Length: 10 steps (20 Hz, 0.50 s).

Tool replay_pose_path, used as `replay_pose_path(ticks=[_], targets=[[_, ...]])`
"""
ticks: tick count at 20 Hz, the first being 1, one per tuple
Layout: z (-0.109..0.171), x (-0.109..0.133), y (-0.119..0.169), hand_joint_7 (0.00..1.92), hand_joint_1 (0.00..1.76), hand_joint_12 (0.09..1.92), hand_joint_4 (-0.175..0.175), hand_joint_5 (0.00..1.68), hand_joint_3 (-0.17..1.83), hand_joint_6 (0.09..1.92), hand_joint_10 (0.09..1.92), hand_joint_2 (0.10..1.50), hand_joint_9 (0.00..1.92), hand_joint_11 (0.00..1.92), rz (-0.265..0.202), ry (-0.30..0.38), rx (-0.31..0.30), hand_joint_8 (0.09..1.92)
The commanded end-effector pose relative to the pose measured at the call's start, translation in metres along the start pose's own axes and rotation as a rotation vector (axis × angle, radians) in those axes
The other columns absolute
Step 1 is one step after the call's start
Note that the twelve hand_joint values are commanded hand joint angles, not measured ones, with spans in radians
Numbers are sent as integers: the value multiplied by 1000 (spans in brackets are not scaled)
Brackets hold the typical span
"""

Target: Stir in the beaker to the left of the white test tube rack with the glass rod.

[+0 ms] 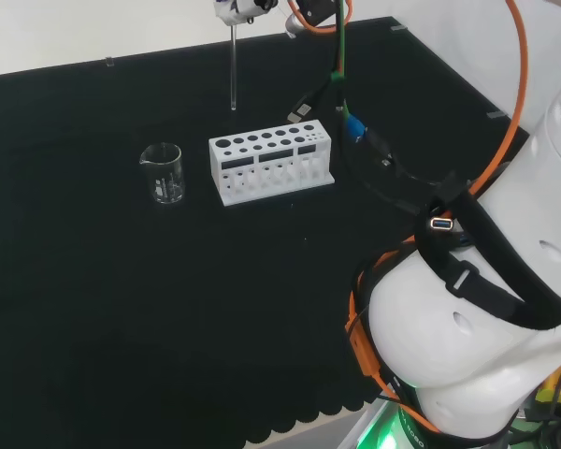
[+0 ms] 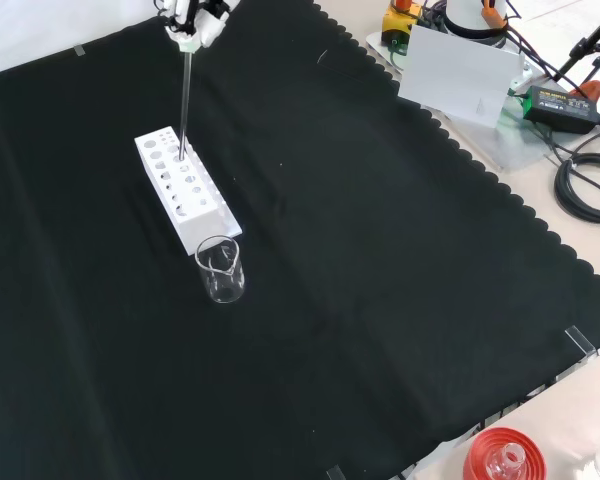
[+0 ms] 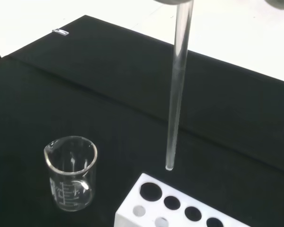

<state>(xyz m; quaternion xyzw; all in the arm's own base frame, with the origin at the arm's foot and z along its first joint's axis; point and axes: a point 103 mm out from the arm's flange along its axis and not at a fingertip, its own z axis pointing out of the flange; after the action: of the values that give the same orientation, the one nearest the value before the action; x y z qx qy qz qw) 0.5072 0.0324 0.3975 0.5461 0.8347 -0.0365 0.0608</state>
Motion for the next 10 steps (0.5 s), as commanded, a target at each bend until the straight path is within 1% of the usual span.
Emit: replay_pose_path(ticks=[1, 6, 10], targets=[[-1, 8, -8, 1340, 1322, 524, -175, 1258, -175, 389, 557, 1068, 1651, 1605, -12, -15, 20, 648], [-4, 11, -10, 1343, 1322, 523, -175, 1260, -175, 386, 554, 1067, 1654, 1607, -10, 5, 12, 641], [-6, 18, -7, 1345, 1322, 522, -175, 1263, -175, 383, 551, 1066, 1656, 1608, -26, 15, 2, 637]])
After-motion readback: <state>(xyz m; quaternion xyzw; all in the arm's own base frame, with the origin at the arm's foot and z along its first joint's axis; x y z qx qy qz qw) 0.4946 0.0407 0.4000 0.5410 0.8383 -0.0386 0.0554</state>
